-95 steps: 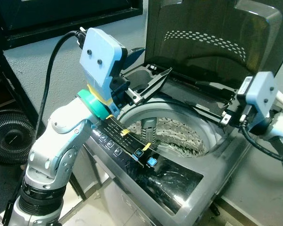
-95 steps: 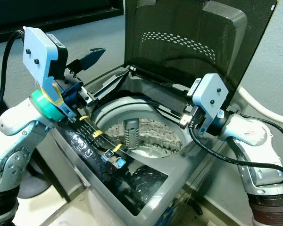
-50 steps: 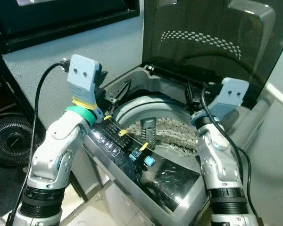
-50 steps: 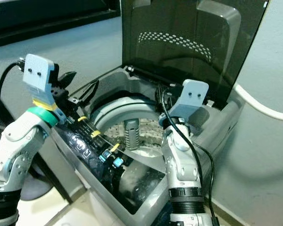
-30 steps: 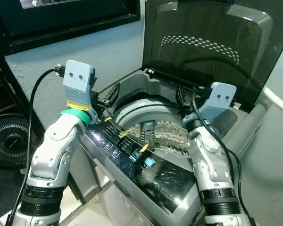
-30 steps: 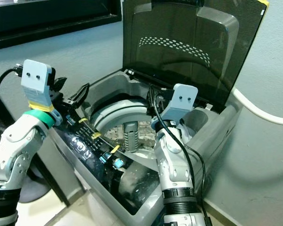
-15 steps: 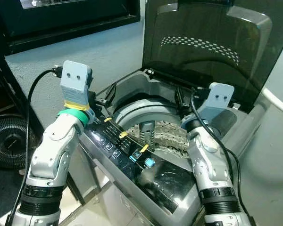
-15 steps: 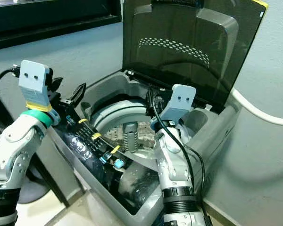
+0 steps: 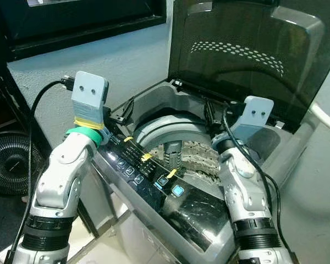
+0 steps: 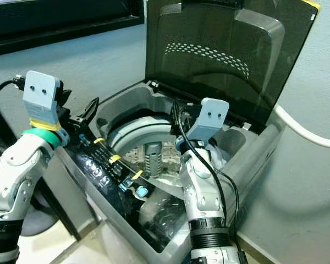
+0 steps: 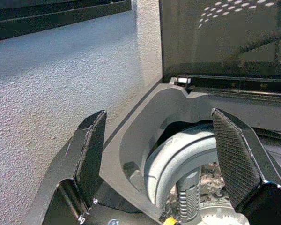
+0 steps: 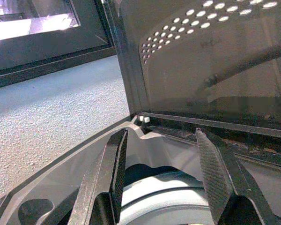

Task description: Clothes washing

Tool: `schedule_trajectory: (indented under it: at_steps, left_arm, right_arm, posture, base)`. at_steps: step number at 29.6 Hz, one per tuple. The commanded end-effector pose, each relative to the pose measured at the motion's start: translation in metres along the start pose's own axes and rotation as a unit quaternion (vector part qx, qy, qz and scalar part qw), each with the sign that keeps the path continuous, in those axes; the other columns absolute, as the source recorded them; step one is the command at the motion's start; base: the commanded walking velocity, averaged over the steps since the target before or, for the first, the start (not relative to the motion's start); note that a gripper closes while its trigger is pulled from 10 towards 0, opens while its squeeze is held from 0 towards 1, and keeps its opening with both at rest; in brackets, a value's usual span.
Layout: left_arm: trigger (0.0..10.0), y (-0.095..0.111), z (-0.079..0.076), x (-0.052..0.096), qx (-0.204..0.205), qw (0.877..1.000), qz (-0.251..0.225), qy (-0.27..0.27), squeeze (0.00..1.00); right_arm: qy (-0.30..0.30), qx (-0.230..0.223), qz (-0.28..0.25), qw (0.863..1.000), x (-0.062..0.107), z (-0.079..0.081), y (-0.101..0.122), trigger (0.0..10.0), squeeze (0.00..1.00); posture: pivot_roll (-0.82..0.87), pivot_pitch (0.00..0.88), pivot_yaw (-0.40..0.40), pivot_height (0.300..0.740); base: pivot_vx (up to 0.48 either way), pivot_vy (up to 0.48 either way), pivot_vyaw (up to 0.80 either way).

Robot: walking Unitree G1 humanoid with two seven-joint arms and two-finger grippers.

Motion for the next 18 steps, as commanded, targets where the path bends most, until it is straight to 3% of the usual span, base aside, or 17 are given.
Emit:
schedule_trajectory:
  at_steps: [1,18]
  left_arm:
    - [10.0,-0.001,0.0047,0.0003,0.005,1.0,0.003,0.009,0.0]
    - [10.0,-0.0004,0.0063,0.0012,0.015,1.0,-0.001,0.011,0.0]
  right_arm:
    - [0.001,-0.003,0.003,1.0,0.0001,0.0021,-0.0027,10.0,0.0]
    - [0.01,0.009,0.002,1.0,0.0013,0.0052,-0.0031,10.0,0.0]
  posture:
    - [0.0,0.045,0.081,0.74]
    - [0.0,0.051,0.077,0.74]
  base:
    - [0.0,0.48,0.0]
    - [0.0,0.48,0.0]
Point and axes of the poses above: a point about 5 cm out from each wrist's last joint towards the gripper, its own x axis pointing back from the gripper into the wrist, its own y axis along the axis of the wrist's last joint, z = x × y, the point moved 6 cm from there along -x, pointing out of the wrist towards the gripper, and after that the axes turned 12 degrees about x, right-handed, at the moved point
